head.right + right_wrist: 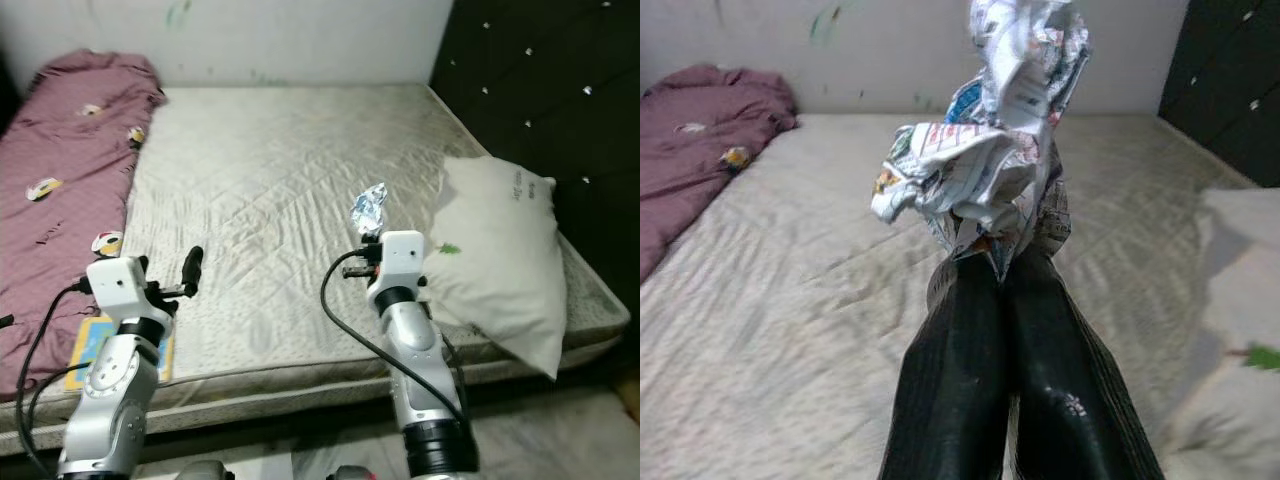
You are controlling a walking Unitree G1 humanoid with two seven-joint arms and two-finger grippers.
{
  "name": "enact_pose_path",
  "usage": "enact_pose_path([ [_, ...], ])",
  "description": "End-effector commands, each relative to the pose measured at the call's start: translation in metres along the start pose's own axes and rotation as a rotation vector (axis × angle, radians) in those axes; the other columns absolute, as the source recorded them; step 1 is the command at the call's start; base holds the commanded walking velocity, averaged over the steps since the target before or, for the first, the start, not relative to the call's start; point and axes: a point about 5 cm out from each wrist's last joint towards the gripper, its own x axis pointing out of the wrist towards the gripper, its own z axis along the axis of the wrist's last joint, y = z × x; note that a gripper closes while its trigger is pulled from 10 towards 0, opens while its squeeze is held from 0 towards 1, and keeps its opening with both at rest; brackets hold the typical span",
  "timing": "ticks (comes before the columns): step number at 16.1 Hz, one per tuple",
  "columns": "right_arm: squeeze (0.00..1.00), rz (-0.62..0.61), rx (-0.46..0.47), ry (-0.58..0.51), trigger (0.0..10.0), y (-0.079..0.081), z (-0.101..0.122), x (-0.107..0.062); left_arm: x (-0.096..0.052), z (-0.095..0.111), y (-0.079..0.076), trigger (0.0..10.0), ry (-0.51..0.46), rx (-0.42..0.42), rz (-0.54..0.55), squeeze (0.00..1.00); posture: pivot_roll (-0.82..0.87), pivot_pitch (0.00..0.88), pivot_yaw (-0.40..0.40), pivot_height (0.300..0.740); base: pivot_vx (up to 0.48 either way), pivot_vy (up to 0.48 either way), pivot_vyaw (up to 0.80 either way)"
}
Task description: Clean up the room
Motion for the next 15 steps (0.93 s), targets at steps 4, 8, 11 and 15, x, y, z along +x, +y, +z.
enact_pose_path([
  [4,0.0,0.016,-0.019,-0.019,10.0,0.0012,0.0063,0.003,0.0017,0.0028,-0.0023,10.0,-0.008,-0.012,-0.015,0.0,0.04,0.025,-0.038,0.74,0.0,0.48,0.0],
  [8,0.0,0.024,-0.018,-0.016,10.0,0.0017,0.0056,0.003,0.0016,0.0017,-0.0028,10.0,-0.001,-0.016,-0.007,0.0,0.04,0.022,-0.041,0.74,0.0,0.479,0.0],
  [11,0.0,0.028,-0.019,-0.011,10.0,0.0019,0.0046,0.0027,0.0015,0.0014,-0.0036,10.0,-0.002,-0.013,-0.008,0.0,0.04,0.021,-0.041,0.74,0.0,0.476,0.0],
  [15,0.0,0.029,-0.017,-0.01,10.0,0.0015,0.0039,0.0023,0.0017,0.0012,-0.0049,10.0,-0.002,-0.013,-0.012,0.0,0.04,0.02,-0.041,0.74,0.0,0.476,0.0],
])
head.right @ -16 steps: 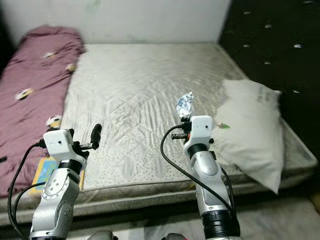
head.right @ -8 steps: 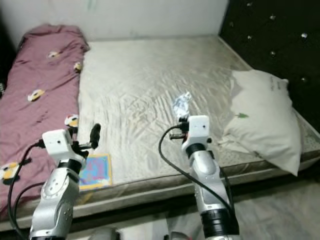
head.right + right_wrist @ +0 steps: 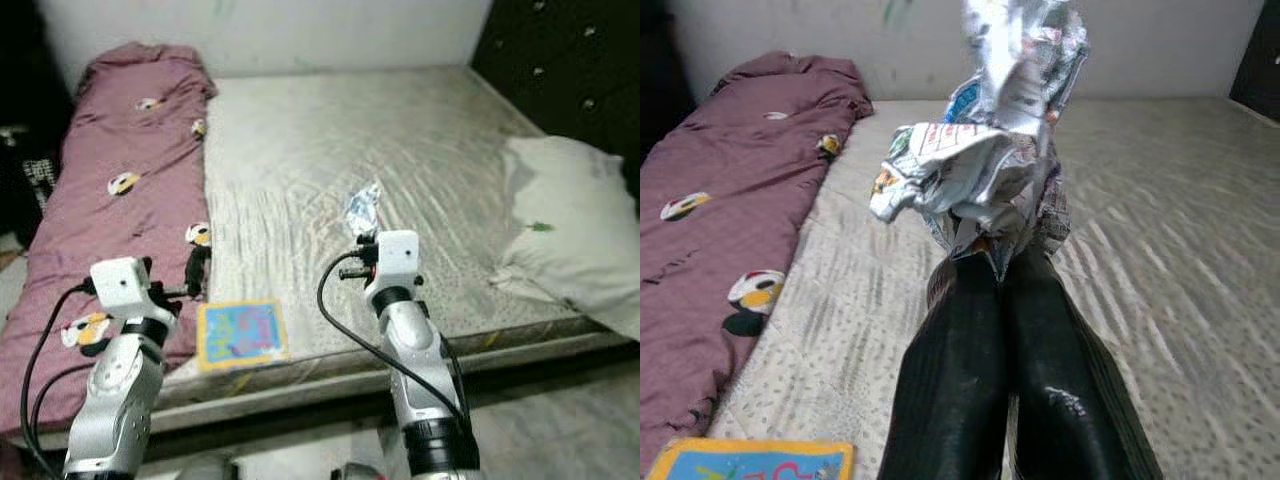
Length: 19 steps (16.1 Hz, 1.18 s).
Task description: Clean up the room
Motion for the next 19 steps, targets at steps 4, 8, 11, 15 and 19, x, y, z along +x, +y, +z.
enact_pose_path([
  [4,0.0,0.028,-0.013,-0.022,10.0,0.009,0.005,0.003,-0.001,0.001,0.006,10.0,-0.004,0.014,0.014,0.0,0.04,0.02,-0.045,0.74,0.0,0.476,0.0],
  [8,0.0,0.114,-0.08,-0.055,10.0,0.019,0.01,0.001,-0.001,0.002,0.006,10.0,-0.009,0.025,0.014,0.0,0.04,0.019,-0.046,0.74,0.0,0.472,0.4],
  [11,0.0,0.118,-0.091,-0.057,10.0,0.02,0.01,0.002,0.0,0.003,0.005,10.0,-0.012,0.025,0.012,0.0,0.04,0.026,-0.049,0.74,0.0,0.467,0.79],
  [15,0.0,0.123,-0.091,-0.06,10.0,0.02,0.011,0.002,0.001,0.004,0.007,10.0,-0.028,0.042,0.046,0.0,0.04,0.035,-0.048,0.74,0.0,0.233,0.77],
  [19,0.0,0.126,-0.095,-0.061,10.0,0.021,0.011,0.003,0.001,0.005,0.007,10.0,-0.031,0.041,0.047,0.0,0.04,0.037,-0.048,0.74,0.0,0.0,0.75],
])
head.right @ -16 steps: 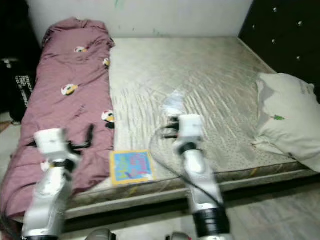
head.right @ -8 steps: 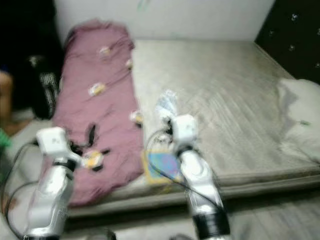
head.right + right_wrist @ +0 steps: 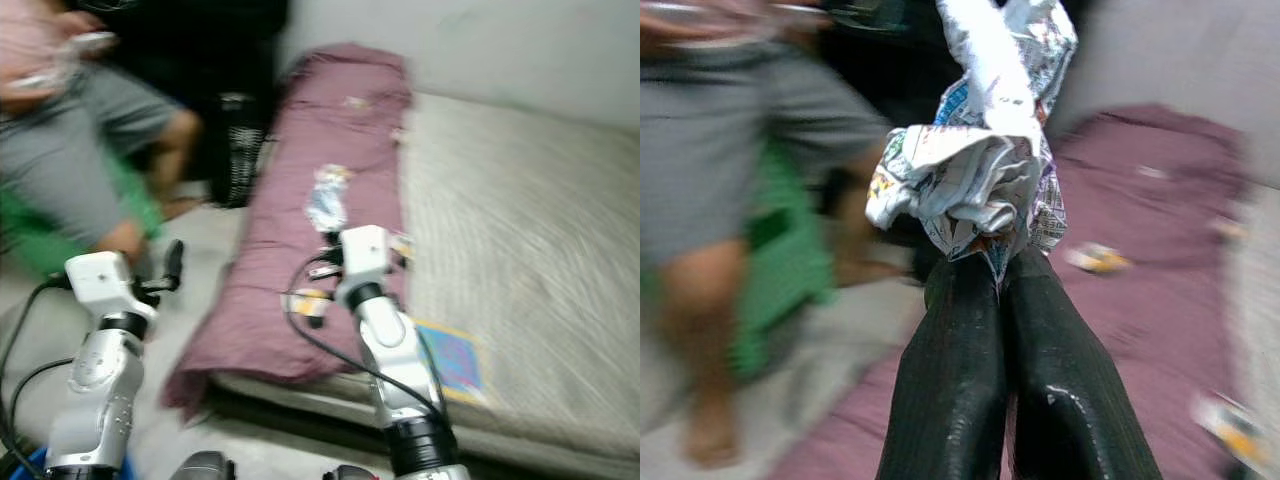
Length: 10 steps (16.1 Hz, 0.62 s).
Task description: Clean up the room
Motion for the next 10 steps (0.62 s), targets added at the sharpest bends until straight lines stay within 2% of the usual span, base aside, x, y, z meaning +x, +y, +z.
enact_pose_path([
  [1,0.0,-0.023,-0.018,-0.001,10.0,-0.0097,0.0009,-0.0021,-0.0005,-0.0005,-0.0084,10.0,-0.002,-0.002,-0.017,0.0,0.04,0.039,-0.048,0.74,0.0,0.0,0.8],
  [10,0.0,-0.013,-0.01,-0.002,10.0,-0.0079,0.0007,-0.0016,0.0001,0.0005,-0.0082,10.0,-0.006,0.018,-0.019,0.0,0.04,0.041,-0.046,0.74,0.0,0.0,0.8],
])
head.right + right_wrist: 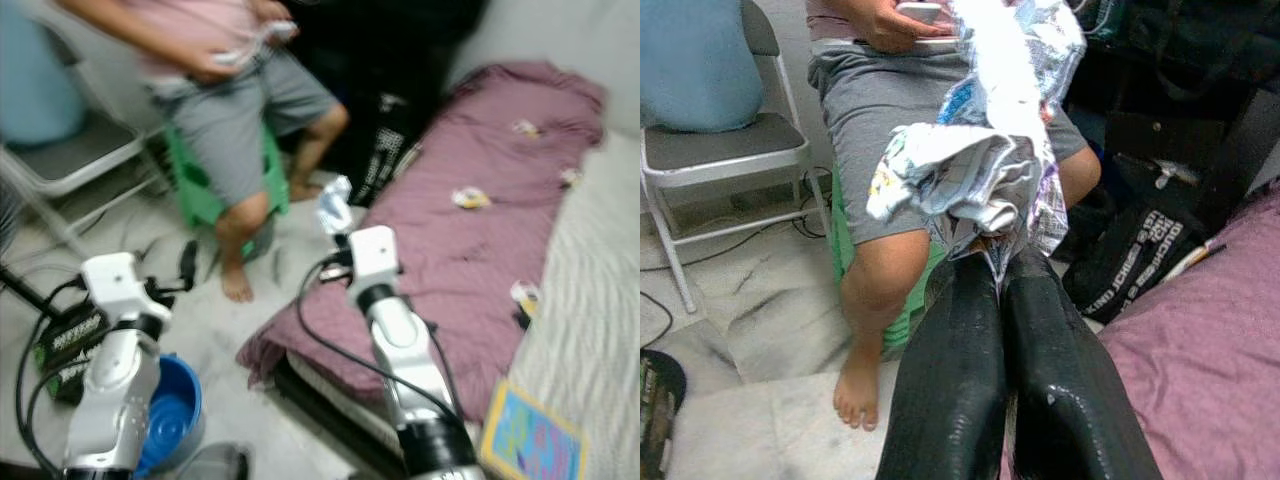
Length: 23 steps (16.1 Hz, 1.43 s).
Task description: Clean up the room
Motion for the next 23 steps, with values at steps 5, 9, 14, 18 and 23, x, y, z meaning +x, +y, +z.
enact_pose_path([
  [5,0.0,0.022,0.014,-0.02,10.0,0.0063,0.0041,0.0027,0.0002,0.0005,0.0061,10.0,0.001,0.02,0.02,0.0,0.05,0.033,-0.045,0.74,0.0,0.0,0.8],
  [9,0.0,0.027,0.014,-0.02,10.0,0.007,0.0039,0.0041,0.0015,0.0009,0.0055,10.0,-0.002,0.023,0.018,0.0,0.05,0.025,-0.047,0.74,0.0,0.0,0.8],
  [14,0.0,0.027,0.012,-0.026,10.0,0.0067,0.0044,0.0051,0.0026,0.0007,0.0053,10.0,-0.004,0.019,0.019,0.0,0.05,0.015,-0.046,0.74,0.0,0.0,0.8],
  [18,0.0,0.02,0.014,-0.031,10.0,0.0057,0.0048,0.0051,0.003,0.0003,0.0047,10.0,-0.005,0.024,0.017,0.0,0.05,0.01,-0.047,0.74,0.0,0.0,0.8],
  [23,0.0,0.018,0.021,-0.033,10.0,0.0059,0.0054,0.0058,0.0035,0.001,0.0049,10.0,-0.006,0.023,0.019,0.0,0.05,0.023,-0.046,0.74,0.0,0.0,0.8],
])
